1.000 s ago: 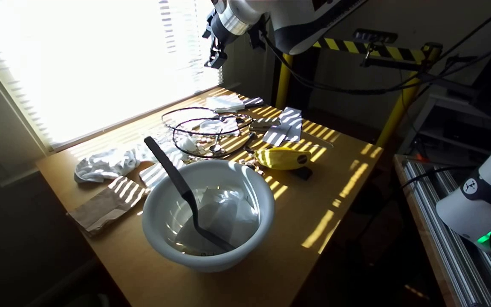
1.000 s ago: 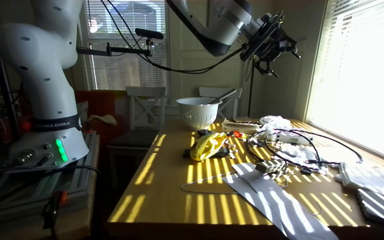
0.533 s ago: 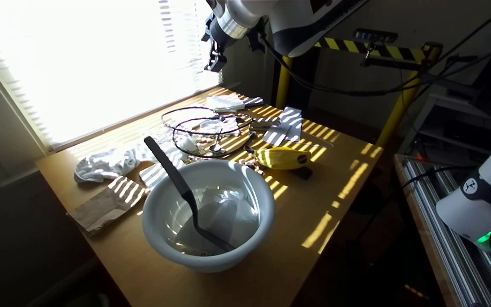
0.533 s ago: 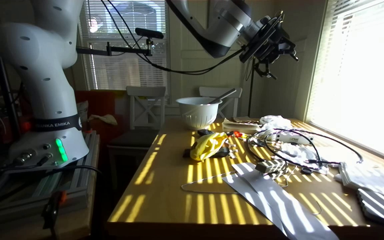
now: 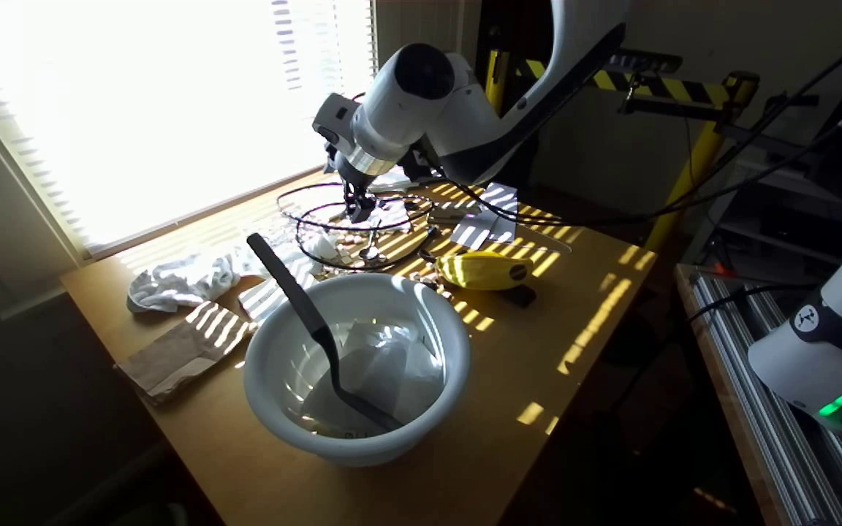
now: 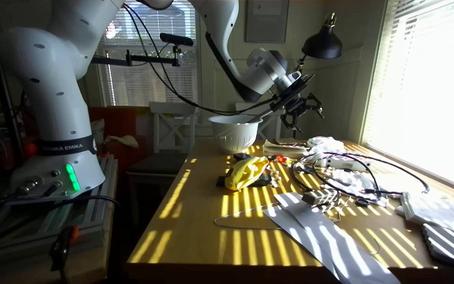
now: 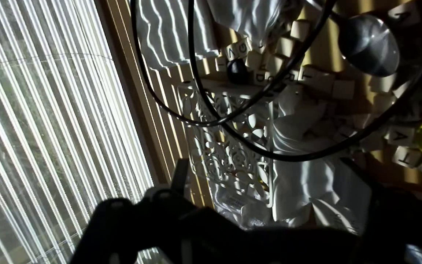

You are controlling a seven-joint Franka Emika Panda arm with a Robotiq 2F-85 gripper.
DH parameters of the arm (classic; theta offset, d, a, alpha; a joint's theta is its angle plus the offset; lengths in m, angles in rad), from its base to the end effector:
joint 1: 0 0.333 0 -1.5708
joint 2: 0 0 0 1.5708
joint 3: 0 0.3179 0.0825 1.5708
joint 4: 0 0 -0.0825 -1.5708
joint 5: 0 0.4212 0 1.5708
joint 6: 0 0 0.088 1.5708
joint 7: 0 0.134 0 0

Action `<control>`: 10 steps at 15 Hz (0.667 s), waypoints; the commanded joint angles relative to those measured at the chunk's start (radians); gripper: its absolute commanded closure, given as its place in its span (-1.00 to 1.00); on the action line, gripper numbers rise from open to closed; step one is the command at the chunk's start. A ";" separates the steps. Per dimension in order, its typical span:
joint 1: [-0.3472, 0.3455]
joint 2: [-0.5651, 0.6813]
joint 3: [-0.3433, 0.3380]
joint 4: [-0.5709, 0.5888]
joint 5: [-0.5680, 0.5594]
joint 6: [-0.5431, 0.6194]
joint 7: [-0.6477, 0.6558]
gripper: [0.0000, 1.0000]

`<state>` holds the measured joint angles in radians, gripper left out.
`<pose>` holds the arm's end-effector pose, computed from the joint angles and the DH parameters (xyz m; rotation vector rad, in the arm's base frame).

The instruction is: Move the cable forward then put the white thing on it

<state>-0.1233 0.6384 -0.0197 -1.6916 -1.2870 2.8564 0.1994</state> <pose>0.7372 -0.0593 0.2125 2.2335 0.9928 0.5666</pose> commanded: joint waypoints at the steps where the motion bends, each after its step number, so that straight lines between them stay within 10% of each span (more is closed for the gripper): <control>1: 0.009 0.024 -0.002 0.015 -0.002 -0.002 0.009 -1.00; 10: 0.044 0.156 -0.014 0.172 0.019 -0.059 0.192 -1.00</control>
<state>-0.1023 0.6901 -0.0283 -1.6392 -1.2828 2.8115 0.2949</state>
